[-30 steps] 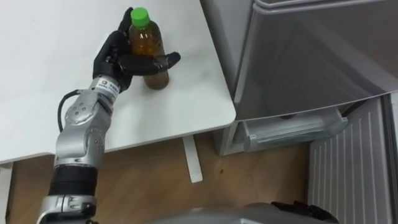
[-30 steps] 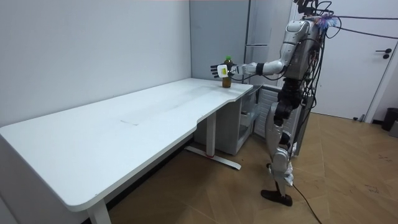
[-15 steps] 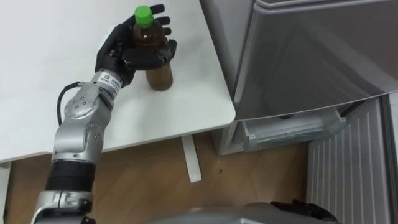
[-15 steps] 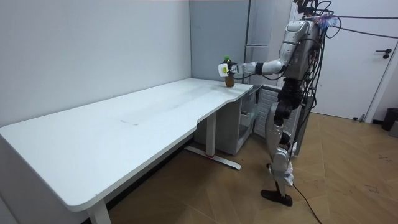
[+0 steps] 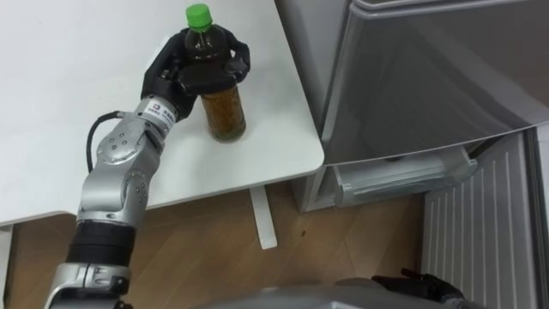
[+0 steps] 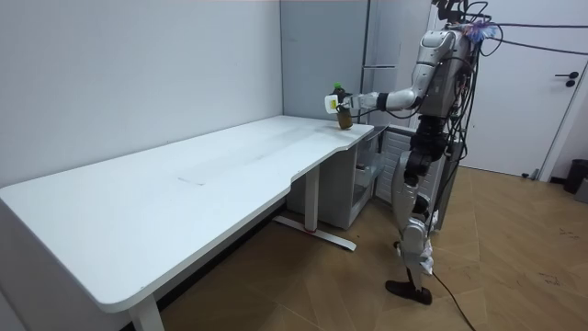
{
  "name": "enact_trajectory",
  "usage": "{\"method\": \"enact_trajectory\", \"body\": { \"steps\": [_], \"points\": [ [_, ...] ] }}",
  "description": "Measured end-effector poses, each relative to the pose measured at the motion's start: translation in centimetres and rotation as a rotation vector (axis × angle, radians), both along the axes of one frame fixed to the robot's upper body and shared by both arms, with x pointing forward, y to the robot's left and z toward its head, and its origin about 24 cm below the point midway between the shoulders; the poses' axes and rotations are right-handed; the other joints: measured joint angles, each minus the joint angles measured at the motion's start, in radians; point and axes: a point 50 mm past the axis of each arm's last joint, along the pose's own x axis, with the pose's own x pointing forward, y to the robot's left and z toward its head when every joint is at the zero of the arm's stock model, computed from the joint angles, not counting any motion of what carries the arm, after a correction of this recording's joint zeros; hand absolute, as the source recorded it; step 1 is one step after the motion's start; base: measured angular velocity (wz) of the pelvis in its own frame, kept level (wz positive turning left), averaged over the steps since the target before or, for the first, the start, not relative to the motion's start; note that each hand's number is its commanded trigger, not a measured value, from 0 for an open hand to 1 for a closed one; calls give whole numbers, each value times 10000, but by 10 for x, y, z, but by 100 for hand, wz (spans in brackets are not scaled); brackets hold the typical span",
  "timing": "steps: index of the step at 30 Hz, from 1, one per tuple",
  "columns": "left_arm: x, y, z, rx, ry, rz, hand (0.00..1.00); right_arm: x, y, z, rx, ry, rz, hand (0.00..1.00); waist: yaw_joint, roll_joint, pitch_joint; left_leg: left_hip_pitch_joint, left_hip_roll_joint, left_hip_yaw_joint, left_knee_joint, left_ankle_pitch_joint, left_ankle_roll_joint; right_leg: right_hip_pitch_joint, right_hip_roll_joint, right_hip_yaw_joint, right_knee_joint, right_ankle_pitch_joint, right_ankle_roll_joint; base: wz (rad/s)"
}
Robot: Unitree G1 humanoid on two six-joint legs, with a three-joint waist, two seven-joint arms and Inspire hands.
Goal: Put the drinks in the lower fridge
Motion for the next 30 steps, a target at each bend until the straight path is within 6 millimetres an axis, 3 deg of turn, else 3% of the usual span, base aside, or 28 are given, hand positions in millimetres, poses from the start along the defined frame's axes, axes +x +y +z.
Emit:
{"method": "enact_trajectory", "body": {
  "steps": [3, 9, 17, 19, 30],
  "points": [
    [0, 0, 1, -2, -48, 5, 100, 5, 1, 1, -134, -67, 563, 0, 56, -22, -2, -29, 1, 36, 1, 0, 0, -42, 10, 57, 26, 0, 0, -5],
    [0, -14, 14, 1, -614, -385, 100, 25, 9, 5, -540, -438, 2478, 0, 518, -117, -3, -62, 17, 125, 2, 0, -1, -170, 29, 147, 160, 2, -3, -4],
    [-7, -31, 17, -89, -812, -1182, 100, 67, 53, 16, 312, -2160, 4495, 0, 785, -101, -13, -69, 40, 36, 72, 0, -2, -107, 29, 20, 170, 2, -3, 3],
    [-18, -36, 19, -210, -960, -1505, 100, 78, 64, 22, 562, -2721, 5122, 0, 872, -104, -15, -76, 40, 29, 77, 0, -2, -105, 28, 15, 167, 1, -3, 0],
    [-35, -44, 6, -1090, -443, -2139, 100, 108, 94, 48, 1365, -4316, 7308, 0, 1072, -215, -17, -410, 44, -344, 370, 2, -5, -102, -26, -357, 182, -10, -21, 10]
  ]
}}
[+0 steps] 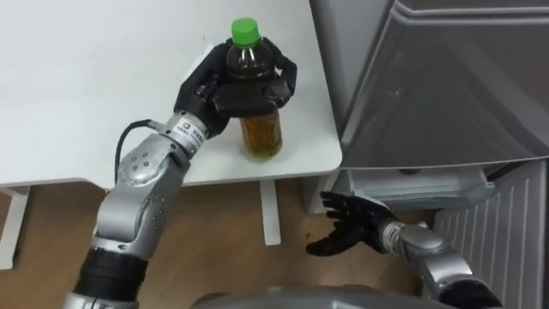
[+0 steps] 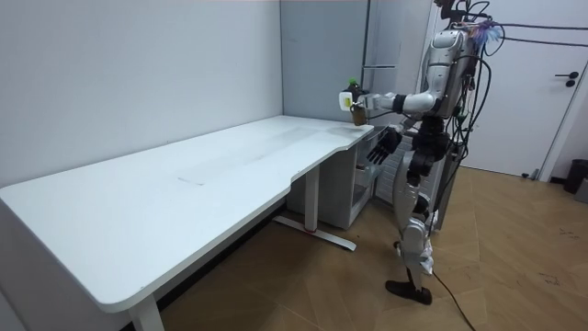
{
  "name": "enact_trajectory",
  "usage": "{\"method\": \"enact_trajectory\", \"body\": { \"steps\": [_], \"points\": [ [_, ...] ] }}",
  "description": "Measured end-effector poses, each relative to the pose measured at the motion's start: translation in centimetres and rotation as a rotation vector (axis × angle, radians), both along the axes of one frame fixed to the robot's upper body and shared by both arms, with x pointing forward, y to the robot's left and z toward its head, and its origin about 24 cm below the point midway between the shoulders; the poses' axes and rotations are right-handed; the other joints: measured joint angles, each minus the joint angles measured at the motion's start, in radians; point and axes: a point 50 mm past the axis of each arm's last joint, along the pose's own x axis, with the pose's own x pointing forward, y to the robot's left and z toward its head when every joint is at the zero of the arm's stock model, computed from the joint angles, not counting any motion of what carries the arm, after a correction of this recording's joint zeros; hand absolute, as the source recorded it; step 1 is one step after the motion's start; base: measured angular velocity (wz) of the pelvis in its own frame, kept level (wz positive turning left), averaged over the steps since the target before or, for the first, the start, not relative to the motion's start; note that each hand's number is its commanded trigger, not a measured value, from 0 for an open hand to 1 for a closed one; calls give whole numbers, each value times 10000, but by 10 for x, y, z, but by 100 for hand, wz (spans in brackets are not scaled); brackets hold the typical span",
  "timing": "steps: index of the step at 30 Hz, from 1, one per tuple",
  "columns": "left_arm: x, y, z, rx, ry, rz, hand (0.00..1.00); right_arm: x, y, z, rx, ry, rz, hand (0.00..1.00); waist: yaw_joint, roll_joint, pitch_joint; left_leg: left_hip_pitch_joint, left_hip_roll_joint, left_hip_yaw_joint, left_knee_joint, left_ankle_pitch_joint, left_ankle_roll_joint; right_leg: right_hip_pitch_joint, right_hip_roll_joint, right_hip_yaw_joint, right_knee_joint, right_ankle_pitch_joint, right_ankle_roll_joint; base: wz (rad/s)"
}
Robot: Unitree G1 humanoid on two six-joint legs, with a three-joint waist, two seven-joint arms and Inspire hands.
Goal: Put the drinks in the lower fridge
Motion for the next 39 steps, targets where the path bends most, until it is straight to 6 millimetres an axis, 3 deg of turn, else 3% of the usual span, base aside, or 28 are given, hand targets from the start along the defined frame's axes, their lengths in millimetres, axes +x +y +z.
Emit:
{"method": "enact_trajectory", "body": {
  "steps": [13, 21, 29, 39],
  "points": [
    [-16, -26, -11, -845, 489, -1766, 100, 6, 24, 14, 1082, -398, 1436, 0, 26, -37, 1, -116, -6, -102, 14, 0, -4, -34, -12, -120, -28, -15, -19, 1],
    [-28, -26, -21, -1023, 919, -2119, 100, 4, 29, 18, 1672, -371, 1596, 0, 25, -28, 8, -101, -5, -105, 16, 0, -3, -16, -12, -118, -22, -14, -20, 0],
    [-38, -24, -30, -1062, 1382, -2209, 100, 0, 31, 16, 2010, 41, 1895, 0, 30, -123, 101, -137, -6, -106, 29, -10, -19, -25, -13, -120, -27, -32, -28, 0],
    [-41, -21, -41, -929, 1838, -2236, 100, 0, 30, 17, 2355, 147, 1923, 0, 6, -121, 95, -165, -4, -148, 54, -10, -19, -25, -14, -165, -17, -31, -28, 0]
  ]
}}
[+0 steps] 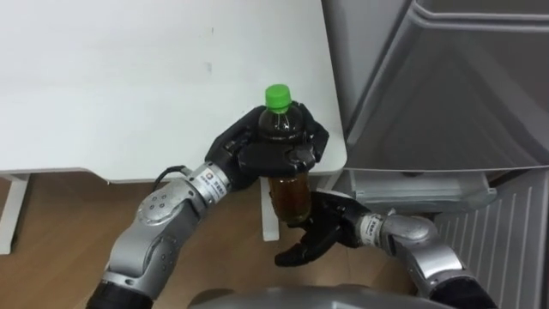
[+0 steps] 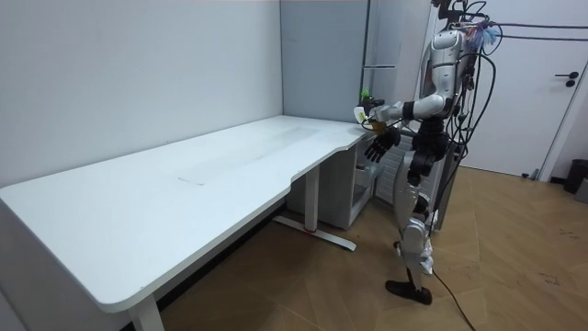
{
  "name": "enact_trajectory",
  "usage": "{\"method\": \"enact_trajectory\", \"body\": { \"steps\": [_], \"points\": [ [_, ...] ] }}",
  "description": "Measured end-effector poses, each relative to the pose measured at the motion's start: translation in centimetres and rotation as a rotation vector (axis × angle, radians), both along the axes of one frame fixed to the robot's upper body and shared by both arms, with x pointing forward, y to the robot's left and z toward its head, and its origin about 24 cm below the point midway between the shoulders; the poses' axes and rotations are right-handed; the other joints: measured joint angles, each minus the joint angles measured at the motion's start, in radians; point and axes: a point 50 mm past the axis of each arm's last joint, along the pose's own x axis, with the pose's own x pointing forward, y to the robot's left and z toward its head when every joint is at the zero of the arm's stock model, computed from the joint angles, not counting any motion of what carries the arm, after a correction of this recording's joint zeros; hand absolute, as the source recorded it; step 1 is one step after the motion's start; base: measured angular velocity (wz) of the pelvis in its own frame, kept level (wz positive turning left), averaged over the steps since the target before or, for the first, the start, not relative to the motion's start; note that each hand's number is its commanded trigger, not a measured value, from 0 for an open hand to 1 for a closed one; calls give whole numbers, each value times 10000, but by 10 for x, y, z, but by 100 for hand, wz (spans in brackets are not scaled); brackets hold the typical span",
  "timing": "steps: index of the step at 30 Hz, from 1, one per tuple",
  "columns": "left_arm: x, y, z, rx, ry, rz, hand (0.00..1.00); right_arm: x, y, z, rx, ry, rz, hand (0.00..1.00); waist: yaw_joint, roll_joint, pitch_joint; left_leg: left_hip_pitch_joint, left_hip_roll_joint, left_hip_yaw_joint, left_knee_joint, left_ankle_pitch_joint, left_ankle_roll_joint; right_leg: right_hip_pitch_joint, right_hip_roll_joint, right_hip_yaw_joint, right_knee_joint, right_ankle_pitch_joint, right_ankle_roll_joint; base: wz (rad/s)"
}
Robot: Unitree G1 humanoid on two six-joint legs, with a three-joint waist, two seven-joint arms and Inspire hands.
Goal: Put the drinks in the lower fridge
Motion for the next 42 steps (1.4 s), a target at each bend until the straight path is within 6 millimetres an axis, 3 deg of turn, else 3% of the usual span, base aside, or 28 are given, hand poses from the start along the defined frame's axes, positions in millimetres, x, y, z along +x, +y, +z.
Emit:
{"method": "enact_trajectory", "body": {
  "steps": [12, 20, 21, 23, 24, 26, 27, 38, 40, 41, 42],
  "points": [
    [-4, -8, -4, 851, -134, -598, 100, 1, 9, 6, 1474, 312, -222, 0, 39, 103, -53, -44, 13, -83, 1, -9, -15, -6, 6, -106, 5, 2, -3, 1],
    [-8, -4, -18, 1481, 249, -706, 100, 0, 16, 11, 2363, 387, -147, 0, 69, 156, -59, -34, 11, -78, 13, -9, -15, 8, 7, -95, 20, 2, -3, 0],
    [-8, -4, -19, 1506, 245, -737, 100, 0, 16, 12, 2360, 355, -97, 4, 69, 172, -55, -45, 11, -78, 11, -10, -16, 1, 7, -97, 21, 2, -3, 0],
    [-9, -4, -19, 1480, 209, -792, 100, 1, 16, 13, 2371, 278, -31, 30, 95, 218, -43, -81, 11, -82, 8, -16, -24, -13, 7, -102, 21, 2, -3, 0],
    [-9, -5, -19, 1470, 195, -817, 100, 1, 16, 15, 2383, 195, -5, 32, 112, 249, -62, -135, 12, -92, 12, -19, -27, -51, 6, -106, 22, 2, -3, 0],
    [-9, -5, -19, 1474, 182, -871, 100, 2, 16, 15, 2387, 169, -8, 72, 163, 288, -89, -169, 12, -85, 30, -17, -26, -112, 7, -100, 53, 3, -5, 0],
    [-10, -7, -19, 1465, 182, -926, 100, 2, 15, 15, 2380, 174, -9, 100, 194, 311, -99, -169, 14, -81, 52, -16, -25, -150, 6, -95, 99, 3, -4, 0],
    [-14, -11, -25, 1078, 94, -1210, 99, 1, 14, 15, 2425, 225, -84, 100, 478, 184, -56, -137, 20, -63, 23, -17, -27, -147, 5, -85, 152, -27, -6, 0],
    [-13, -9, -26, 723, 270, -1002, 78, 1, 15, 17, 2466, 49, 2, 100, 487, 96, -41, -157, 20, -65, 26, -21, -34, -153, 5, -87, 143, -90, -37, 0],
    [-13, -8, -26, 603, 327, -927, 60, 2, 15, 18, 2468, 0, 40, 100, 487, 84, -45, -157, 20, -67, 26, -22, -37, -154, 5, -90, 144, -102, -44, 0],
    [-13, -7, -27, 399, 437, -828, 35, 2, 15, 19, 2443, -61, 82, 100, 487, 74, -53, -154, 20, -68, 27, -21, -39, -154, 5, -94, 145, -110, -47, 0]
  ]
}}
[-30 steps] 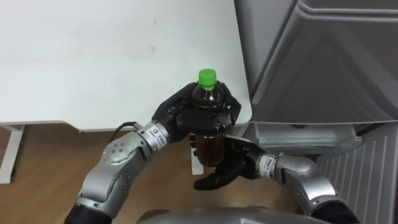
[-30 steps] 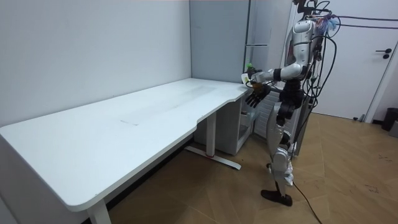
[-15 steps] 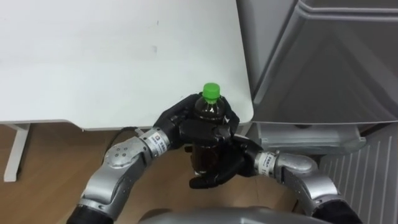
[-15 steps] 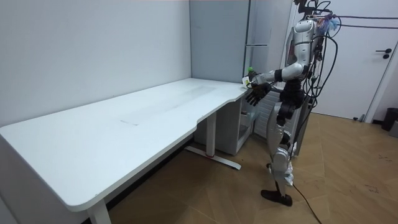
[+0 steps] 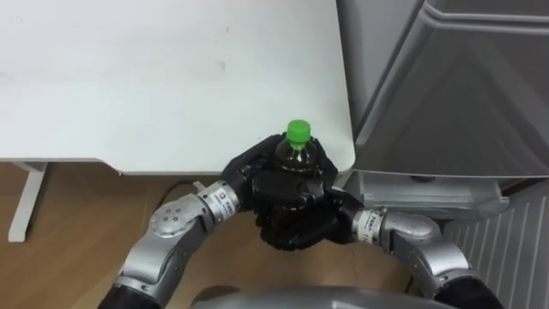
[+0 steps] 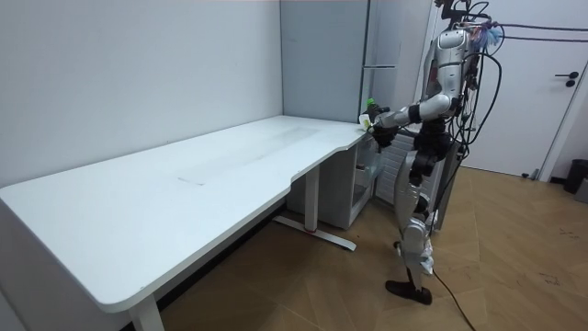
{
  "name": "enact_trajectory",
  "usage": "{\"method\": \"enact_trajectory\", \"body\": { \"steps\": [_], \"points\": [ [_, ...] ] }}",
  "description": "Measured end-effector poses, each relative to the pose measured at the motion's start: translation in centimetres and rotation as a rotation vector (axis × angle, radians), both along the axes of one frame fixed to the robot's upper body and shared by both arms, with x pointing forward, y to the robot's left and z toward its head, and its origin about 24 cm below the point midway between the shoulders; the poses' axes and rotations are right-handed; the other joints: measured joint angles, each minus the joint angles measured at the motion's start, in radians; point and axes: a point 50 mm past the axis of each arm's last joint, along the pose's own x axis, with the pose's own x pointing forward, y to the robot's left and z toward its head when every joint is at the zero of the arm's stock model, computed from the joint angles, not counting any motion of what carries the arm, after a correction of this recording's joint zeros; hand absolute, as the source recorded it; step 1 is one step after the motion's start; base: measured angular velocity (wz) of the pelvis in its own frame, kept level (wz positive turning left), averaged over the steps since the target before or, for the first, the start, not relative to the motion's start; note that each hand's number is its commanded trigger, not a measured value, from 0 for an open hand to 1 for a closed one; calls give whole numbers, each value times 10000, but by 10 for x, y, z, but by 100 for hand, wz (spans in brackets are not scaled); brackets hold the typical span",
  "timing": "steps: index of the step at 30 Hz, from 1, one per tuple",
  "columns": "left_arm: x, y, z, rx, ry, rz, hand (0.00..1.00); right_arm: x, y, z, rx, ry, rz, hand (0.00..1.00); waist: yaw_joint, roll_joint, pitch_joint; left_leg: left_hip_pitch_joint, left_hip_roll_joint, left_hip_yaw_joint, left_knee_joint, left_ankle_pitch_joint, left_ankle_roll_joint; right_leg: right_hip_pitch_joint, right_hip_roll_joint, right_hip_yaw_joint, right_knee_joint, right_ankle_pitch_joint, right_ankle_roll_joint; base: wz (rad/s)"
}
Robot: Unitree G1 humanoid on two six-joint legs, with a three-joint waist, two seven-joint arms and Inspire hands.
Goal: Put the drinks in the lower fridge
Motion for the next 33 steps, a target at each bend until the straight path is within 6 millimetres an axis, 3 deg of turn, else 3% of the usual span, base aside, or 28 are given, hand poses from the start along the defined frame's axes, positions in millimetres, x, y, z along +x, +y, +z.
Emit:
{"method": "enact_trajectory", "body": {
  "steps": [1, 3, 11, 23, 33],
  "points": [
    [0, 0, 0, -87, 26, 19, 27, 0, 0, 0, -13, -14, 25, 100, 12, -5, -3, 4, 0, 0, 18, 1, -1, -5, 0, -1, 0, 0, 0, 0],
    [-1, -2, 0, -156, -19, -73, 0, 0, 0, 0, -25, 2, 60, 100, 26, -17, -11, 6, 0, 0, 26, 3, -3, -6, 0, -4, 2, -1, 1, 0],
    [0, -1, 2, -176, -162, -57, 0, -6, 0, -2, 291, 271, 43, 100, 26, -134, 8, -22, 0, -1, 29, -1, -8, -17, 0, -13, 1, -9, 11, 0],
    [4, 2, 8, -105, -203, 109, 0, -10, -1, -3, 454, 452, -77, 100, -15, -24, 12, -20, 8, -22, 53, -2, -9, -4, 1, -7, 12, -6, 5, 0],
    [24, 15, 63, -670, -2594, 1129, 0, -17, -6, -8, 219, 723, -100, 100, 69, 116, 10, 10, 14, -60, 16, -4, -12, 20, 1, -26, 26, -4, 3, 0]
  ]
}}
